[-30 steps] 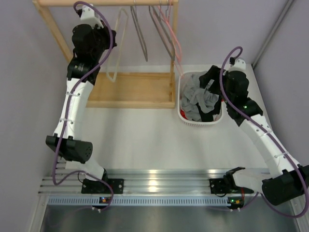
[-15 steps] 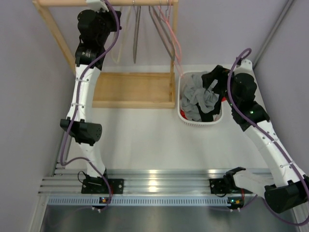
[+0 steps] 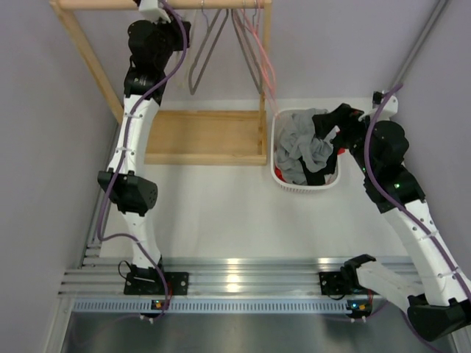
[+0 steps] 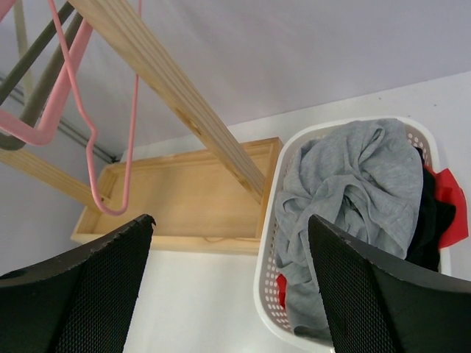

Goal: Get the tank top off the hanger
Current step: Place the hanger at the clothesline, then reset both arms

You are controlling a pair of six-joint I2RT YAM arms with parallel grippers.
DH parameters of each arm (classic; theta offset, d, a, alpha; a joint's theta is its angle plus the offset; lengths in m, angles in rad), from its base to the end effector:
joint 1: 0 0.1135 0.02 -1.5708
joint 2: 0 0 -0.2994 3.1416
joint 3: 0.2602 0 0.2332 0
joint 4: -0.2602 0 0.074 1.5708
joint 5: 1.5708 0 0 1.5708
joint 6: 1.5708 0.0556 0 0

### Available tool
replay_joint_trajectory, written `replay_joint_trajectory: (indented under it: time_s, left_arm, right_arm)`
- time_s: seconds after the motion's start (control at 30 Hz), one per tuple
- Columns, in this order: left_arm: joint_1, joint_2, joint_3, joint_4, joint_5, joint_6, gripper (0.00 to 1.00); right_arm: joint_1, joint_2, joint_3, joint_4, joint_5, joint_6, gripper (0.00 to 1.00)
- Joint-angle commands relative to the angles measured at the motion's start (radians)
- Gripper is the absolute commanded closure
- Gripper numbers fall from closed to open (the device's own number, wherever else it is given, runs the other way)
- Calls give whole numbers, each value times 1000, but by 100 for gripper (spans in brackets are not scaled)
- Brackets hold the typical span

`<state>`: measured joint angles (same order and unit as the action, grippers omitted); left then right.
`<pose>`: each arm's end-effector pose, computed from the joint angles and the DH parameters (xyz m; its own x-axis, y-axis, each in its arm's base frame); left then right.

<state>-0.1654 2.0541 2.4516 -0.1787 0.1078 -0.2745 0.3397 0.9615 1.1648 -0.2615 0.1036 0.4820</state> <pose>0.4625 -0.0833 0.5492 0.1336 -0.2955 -0.9459 0.3153 0.9176 -0.2421 0.1776 0.0567 0.4558 -0.1571 0.4335 -0.8874 -0.1820 0.8704 0.4574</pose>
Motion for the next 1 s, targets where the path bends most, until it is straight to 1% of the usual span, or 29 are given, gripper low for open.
replay_joint_trajectory:
  time_s: [0.0, 0.07, 0.13, 0.2, 0.23, 0.3, 0.37, 0.4, 0.43, 0.47, 0.5, 0.53, 0.57, 0.6, 0.63, 0.7, 0.73, 0.77, 0.8, 0.83, 0.87, 0.9, 0.93, 0.97]
  left_arm:
    - [7, -83, -95, -41, -8, -15, 76]
    - [12, -172, -175, -39, -46, -12, 72]
    - [23, -256, -215, -36, -63, -12, 67]
    - [29, -310, -270, -36, -66, -12, 57]
    - [29, -368, -293, -38, -75, -14, 49]
    - [29, -425, -344, -36, -82, -17, 37]
    - [29, -514, -423, -35, -88, -29, 30]
    - [29, -549, -454, -28, -92, -43, 24]
    - [29, -613, -517, -25, -92, -49, 21]
    - [29, -646, -549, -19, -95, -54, 19]
    - [29, -682, -581, -18, -97, -64, 10]
    - [29, -756, -648, -16, -97, -69, 6]
    - [29, -791, -684, -18, -132, -74, 3]
    - [29, -831, -721, -18, -140, -84, 2]
    - [29, -907, -794, -18, -141, -89, 2]
    - [29, -989, -876, -18, -143, -106, 2]
    - [29, -1073, -916, -16, -143, -109, 2]
    - [29, -1113, -995, -19, -143, -108, 2]
    - [29, -1158, -1037, -21, -143, -101, 2]
    - [29, -1248, -1077, -21, -138, -100, 2]
    - [29, -1293, -1115, -21, -129, -92, 2]
    - [29, -1340, -1193, -21, -117, -77, 2]
    - [29, -1438, -1236, -22, -114, -71, 2]
    - [29, -1488, -1278, -21, -64, -66, 2]
  right_arm:
    - [16, -23, -11, -27, -19, -3, 15]
    - [15, -26, -13, -27, -27, -5, 15]
    - [15, -29, -11, -27, -35, -6, 15]
    - [16, -29, -14, -27, -44, -8, 15]
    - [16, -27, -16, -27, -47, -6, 15]
    - [16, -26, -17, -25, -51, -2, 15]
    - [18, -21, -20, -25, -65, 0, 15]
    - [16, -21, -22, -25, -74, 1, 15]
    - [16, -20, -24, -25, -80, 3, 15]
    - [16, -20, -28, -25, -82, 4, 15]
    - [16, -24, -30, -25, -91, 9, 15]
    - [16, -24, -33, -25, -96, 10, 15]
    - [18, -27, -36, -24, -96, 12, 15]
    - [16, -32, -39, -25, -100, 13, 15]
    - [18, -33, -39, -25, -126, 13, 15]
    - [18, -40, -45, -24, -143, 10, 15]
    - [24, -47, -47, -22, -166, 6, 15]
    - [27, -53, -48, -22, -173, 1, 15]
    - [31, -70, -51, -21, -179, -8, 15]
    - [44, -84, -56, -13, -191, -16, 15]
    - [48, -98, -72, -7, -199, -23, 14]
    - [51, -134, -86, -1, -215, -26, 14]
    - [51, -154, -103, 20, -231, -29, 13]
    - [50, -179, -144, 33, -246, -34, 12]
